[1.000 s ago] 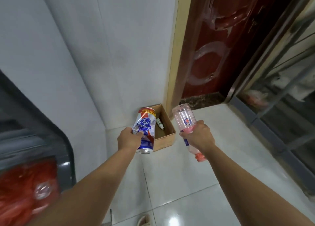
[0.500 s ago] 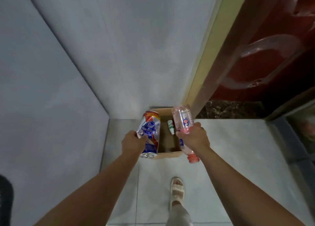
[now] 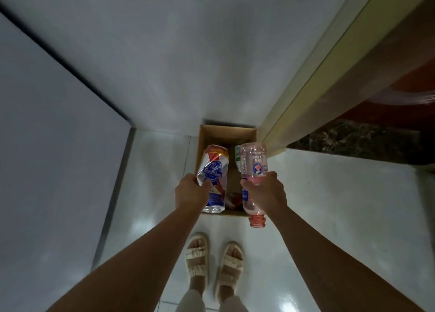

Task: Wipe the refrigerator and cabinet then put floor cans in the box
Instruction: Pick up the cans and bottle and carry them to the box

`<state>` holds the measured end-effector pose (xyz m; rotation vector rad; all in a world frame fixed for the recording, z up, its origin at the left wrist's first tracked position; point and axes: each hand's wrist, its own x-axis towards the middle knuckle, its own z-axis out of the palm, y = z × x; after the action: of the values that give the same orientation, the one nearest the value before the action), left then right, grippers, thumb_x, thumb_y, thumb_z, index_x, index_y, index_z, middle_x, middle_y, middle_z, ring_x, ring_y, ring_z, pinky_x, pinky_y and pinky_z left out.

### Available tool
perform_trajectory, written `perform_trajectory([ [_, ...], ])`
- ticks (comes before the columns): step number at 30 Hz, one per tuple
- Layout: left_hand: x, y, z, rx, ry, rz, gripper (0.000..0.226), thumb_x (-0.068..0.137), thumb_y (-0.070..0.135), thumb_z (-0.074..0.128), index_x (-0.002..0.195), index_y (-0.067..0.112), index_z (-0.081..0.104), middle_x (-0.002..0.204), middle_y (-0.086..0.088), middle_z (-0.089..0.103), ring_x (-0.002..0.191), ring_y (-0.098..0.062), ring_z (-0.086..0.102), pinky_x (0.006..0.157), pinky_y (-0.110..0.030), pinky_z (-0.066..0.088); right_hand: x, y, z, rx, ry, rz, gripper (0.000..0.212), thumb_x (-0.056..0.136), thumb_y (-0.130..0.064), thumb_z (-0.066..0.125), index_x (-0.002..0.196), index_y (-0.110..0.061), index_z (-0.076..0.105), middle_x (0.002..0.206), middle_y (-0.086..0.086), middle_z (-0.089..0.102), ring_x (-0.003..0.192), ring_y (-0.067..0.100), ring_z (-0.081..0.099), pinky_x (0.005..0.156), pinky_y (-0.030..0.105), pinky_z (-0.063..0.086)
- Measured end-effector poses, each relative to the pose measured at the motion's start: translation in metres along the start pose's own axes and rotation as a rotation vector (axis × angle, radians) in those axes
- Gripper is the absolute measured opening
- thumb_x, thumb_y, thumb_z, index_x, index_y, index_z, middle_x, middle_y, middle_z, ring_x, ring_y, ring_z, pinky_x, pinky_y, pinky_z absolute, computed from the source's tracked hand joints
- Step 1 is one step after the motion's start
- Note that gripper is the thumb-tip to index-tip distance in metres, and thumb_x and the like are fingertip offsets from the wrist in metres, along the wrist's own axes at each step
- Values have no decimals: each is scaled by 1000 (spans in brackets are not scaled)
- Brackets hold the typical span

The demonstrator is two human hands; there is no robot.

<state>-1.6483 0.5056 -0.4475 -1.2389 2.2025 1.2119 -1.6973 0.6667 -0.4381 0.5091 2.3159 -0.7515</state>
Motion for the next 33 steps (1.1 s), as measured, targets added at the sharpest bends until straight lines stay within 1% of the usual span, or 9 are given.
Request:
perform_trajectory([
  [3,50,-20,40,22,-10,-28,25,85,26,61,105,11,57,99,-8,67,81,-21,65,62,-26,52,52,10,41,-23,-12,-26,68,81,-52,64,127,-8,39,117,7,56,103,24,59,86,37,54],
  [5,83,-35,65,79,-17,-22,26,87,26,58,108,11,56,101,-8,66,79,-17,59,55,-18,43,87,18,71,-43,-10,-69,68,82,-52,63,130,-9,40,119,7,55,106,24,58,89,38,52],
  [10,146,-65,126,164,-43,-39,15,91,24,54,102,15,52,104,-6,62,83,-16,53,68,-25,42,162,37,135,-1,-8,-76,76,80,-47,67,134,-8,29,123,10,54,107,27,58,89,38,51],
  [15,188,-94,176,170,-47,-111,23,93,24,52,112,11,52,110,-8,61,82,-15,52,58,-22,38,216,65,188,-44,-48,-15,79,81,-44,67,136,-9,24,127,15,52,110,32,58,90,46,51],
  [19,211,-119,204,187,-60,-125,28,93,25,52,117,10,51,116,-11,60,100,-26,61,58,-23,37,245,86,220,17,-96,41,72,83,-36,68,136,-10,26,130,16,50,114,32,56,91,46,51],
  [23,228,-136,221,162,-66,-151,31,92,24,53,119,9,50,117,-12,59,103,-27,60,65,-27,40,261,99,242,93,-116,75,69,83,-33,69,135,-10,29,132,14,50,117,31,54,92,41,50],
  [26,235,-143,228,166,-97,-172,32,92,22,53,121,10,50,118,-12,59,102,-26,61,57,-22,40,266,103,249,146,-120,113,68,84,-30,69,136,-11,30,132,14,49,117,30,53,86,36,47],
  [30,231,-141,229,247,-159,-152,24,91,19,54,114,11,54,110,-9,61,67,-11,51,46,-17,33,266,105,245,110,-184,114,72,88,-29,63,143,-8,21,134,15,47,117,31,52,83,33,44],
  [33,217,-128,217,291,-173,-160,33,89,23,56,120,13,52,114,-8,61,89,-21,61,60,-25,43,252,99,229,49,-203,122,76,90,-30,59,146,-9,13,137,15,44,120,32,49,90,36,44],
])
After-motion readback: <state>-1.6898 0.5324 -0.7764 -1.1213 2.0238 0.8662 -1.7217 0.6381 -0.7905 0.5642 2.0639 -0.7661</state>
